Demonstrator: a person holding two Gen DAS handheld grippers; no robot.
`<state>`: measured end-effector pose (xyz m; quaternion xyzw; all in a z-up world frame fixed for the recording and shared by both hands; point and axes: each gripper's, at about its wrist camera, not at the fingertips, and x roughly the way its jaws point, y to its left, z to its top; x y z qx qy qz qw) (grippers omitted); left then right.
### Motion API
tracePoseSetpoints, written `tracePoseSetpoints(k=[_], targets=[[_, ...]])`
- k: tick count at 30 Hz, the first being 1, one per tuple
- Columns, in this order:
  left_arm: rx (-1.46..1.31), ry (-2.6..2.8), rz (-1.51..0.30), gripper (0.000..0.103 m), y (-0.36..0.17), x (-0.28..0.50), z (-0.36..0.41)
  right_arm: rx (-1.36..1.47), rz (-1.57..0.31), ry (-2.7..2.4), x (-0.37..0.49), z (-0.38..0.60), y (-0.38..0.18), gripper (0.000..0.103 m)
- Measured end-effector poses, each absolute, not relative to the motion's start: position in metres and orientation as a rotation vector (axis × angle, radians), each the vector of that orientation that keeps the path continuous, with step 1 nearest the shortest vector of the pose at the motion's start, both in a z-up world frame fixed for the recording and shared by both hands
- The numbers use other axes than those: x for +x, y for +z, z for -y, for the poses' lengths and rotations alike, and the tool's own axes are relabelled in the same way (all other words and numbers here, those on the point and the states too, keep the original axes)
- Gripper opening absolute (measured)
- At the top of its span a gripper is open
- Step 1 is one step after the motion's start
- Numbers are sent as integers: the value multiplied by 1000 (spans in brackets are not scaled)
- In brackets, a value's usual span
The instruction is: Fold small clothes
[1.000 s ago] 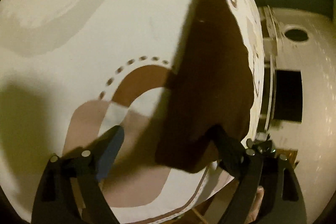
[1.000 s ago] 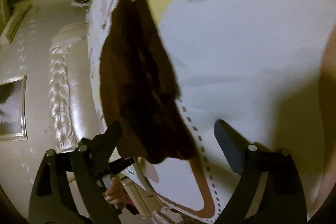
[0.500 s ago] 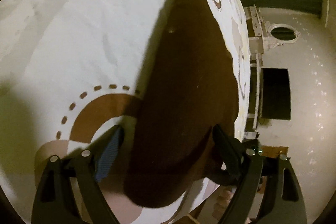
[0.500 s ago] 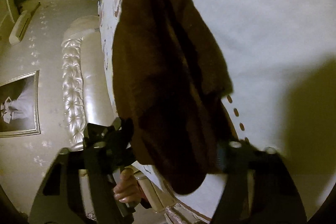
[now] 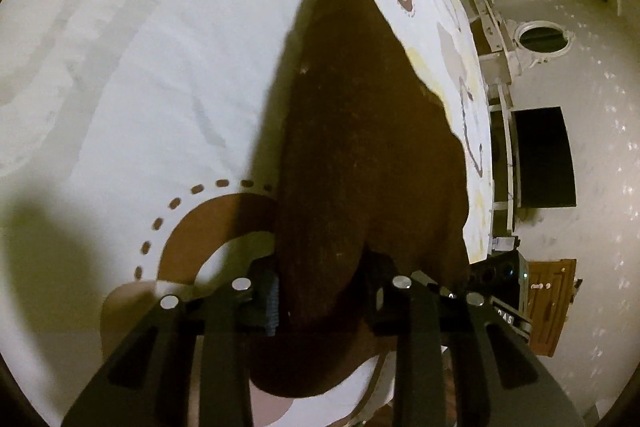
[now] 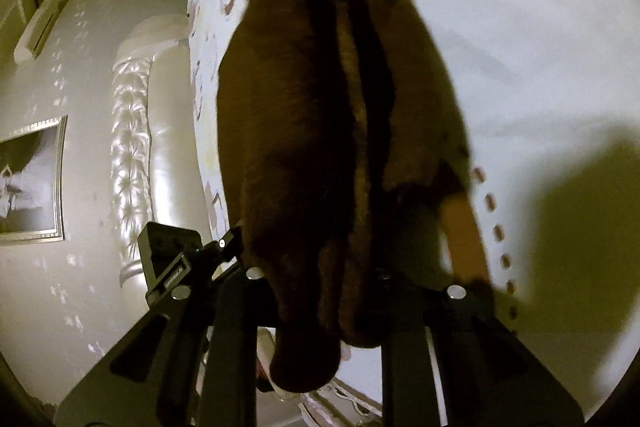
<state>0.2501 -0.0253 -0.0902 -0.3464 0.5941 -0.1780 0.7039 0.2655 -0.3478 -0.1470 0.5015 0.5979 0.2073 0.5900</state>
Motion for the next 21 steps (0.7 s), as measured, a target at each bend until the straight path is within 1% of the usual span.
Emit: tracePoseSetpoints(k=[6, 13, 21], targets=[[-747, -381, -1321, 31, -85, 231, 14, 1127, -1429, 535, 251, 336, -138, 17], [-799, -337, -1351, 31, -94, 196, -3, 1128, -1495, 556, 223, 327, -143, 16], [-781, -330, -1360, 32, -99, 201, 2, 1143, -1521, 533, 212, 336, -161, 16]])
